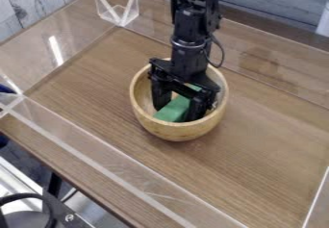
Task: Remove the green block from inside the brown bowl and put it on the table
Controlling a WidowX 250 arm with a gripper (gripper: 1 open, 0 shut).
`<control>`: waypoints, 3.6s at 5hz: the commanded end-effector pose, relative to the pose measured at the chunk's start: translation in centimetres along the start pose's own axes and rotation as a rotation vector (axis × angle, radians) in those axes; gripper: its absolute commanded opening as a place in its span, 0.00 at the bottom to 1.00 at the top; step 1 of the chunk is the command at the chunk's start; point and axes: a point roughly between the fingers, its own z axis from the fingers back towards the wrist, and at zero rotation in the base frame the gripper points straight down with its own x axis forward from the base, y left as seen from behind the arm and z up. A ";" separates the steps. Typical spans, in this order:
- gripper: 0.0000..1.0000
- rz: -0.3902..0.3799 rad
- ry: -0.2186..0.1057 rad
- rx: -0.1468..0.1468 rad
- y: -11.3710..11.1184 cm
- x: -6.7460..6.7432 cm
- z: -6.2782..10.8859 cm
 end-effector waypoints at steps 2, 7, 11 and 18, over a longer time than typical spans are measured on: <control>1.00 0.015 -0.061 -0.009 0.4 0.9 1.3; 0.00 0.023 -0.077 -0.026 0.4 1.4 1.3; 0.00 0.020 -0.195 -0.035 -0.4 0.9 6.9; 0.00 -0.183 -0.186 -0.055 -11.8 2.8 4.5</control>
